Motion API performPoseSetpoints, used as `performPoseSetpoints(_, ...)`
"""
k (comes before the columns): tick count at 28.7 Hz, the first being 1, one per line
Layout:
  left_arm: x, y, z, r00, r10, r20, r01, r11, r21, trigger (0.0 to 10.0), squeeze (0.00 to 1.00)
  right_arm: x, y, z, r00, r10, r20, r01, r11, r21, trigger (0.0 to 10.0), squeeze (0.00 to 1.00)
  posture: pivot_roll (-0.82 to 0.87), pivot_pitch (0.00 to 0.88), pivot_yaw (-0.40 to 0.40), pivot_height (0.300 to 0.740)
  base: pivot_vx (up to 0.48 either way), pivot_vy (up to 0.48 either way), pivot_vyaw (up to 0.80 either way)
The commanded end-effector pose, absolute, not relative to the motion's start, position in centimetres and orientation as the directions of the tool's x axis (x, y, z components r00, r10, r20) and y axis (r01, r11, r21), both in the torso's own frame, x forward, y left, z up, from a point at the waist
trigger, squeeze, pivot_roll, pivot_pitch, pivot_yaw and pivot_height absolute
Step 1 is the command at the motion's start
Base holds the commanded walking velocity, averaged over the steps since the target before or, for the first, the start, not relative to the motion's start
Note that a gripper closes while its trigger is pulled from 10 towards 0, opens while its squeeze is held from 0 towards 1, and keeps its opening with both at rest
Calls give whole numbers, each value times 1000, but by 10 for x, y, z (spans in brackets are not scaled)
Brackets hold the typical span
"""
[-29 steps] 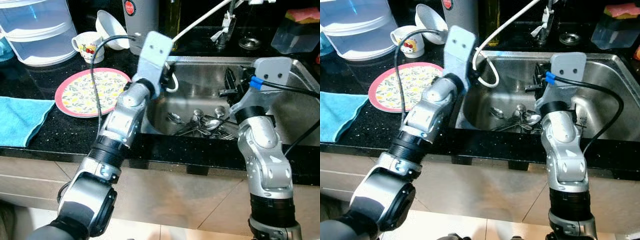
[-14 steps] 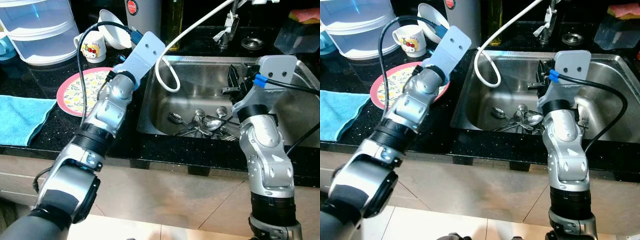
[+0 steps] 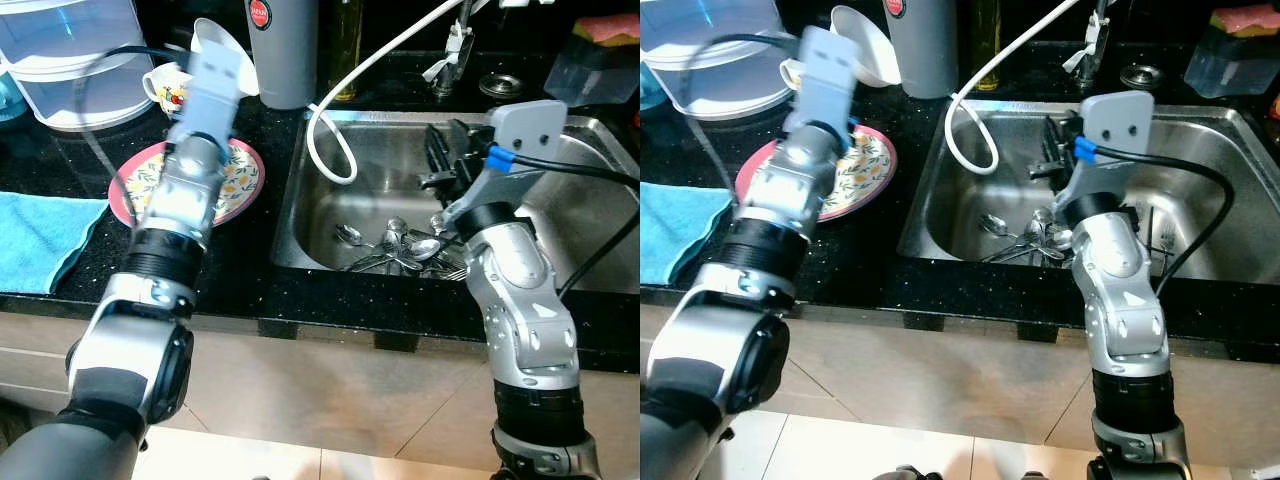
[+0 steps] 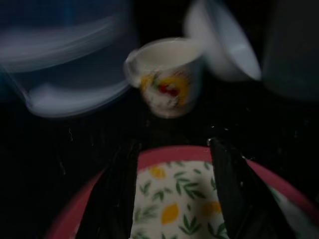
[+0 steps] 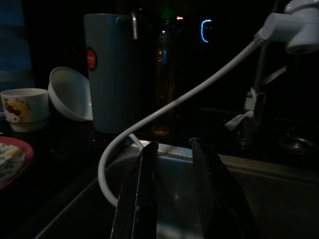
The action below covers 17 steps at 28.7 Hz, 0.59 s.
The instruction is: Kitchen organization
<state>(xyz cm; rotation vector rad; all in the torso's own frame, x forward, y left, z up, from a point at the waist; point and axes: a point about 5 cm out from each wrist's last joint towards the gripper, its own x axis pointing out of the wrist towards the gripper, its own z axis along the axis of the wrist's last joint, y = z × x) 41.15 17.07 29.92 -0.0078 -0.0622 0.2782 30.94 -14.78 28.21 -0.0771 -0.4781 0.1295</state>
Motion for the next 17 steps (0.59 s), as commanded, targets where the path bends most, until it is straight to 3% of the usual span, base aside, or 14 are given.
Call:
performPoseSetpoints(1, 414, 174, 294, 963, 270, 6, -262, 939, -225, 10000, 0, 308, -145, 285, 870, 156, 468, -121, 987, -105, 10000, 0, 31, 108, 73, 740, 0, 0, 0)
performPoseSetpoints(3, 413, 178, 299, 959, 285, 12, -266, 909, -320, 10000, 0, 308, -146, 285, 869, 156, 469, -121, 987, -105, 10000, 0, 30, 107, 74, 740, 0, 0, 0)
performPoseSetpoints(6, 412, 185, 298, 943, 333, -15, -318, 885, -339, 10000, 0, 308, -147, 285, 869, 157, 469, -120, 987, -107, 10000, 0, 31, 103, 76, 740, 0, 0, 0)
performPoseSetpoints(10, 408, 215, 282, 845, 520, -128, -531, 786, -316, 10000, 0, 308, -147, 284, 870, 156, 467, -120, 987, -107, 10000, 0, 30, 95, 74, 740, 0, 0, 0)
performPoseSetpoints(17, 409, 224, 276, 820, 533, -209, -572, 744, -345, 10000, 0, 308, -147, 283, 871, 160, 464, -122, 986, -110, 10000, 0, 29, 91, 74, 740, 0, 0, 0)
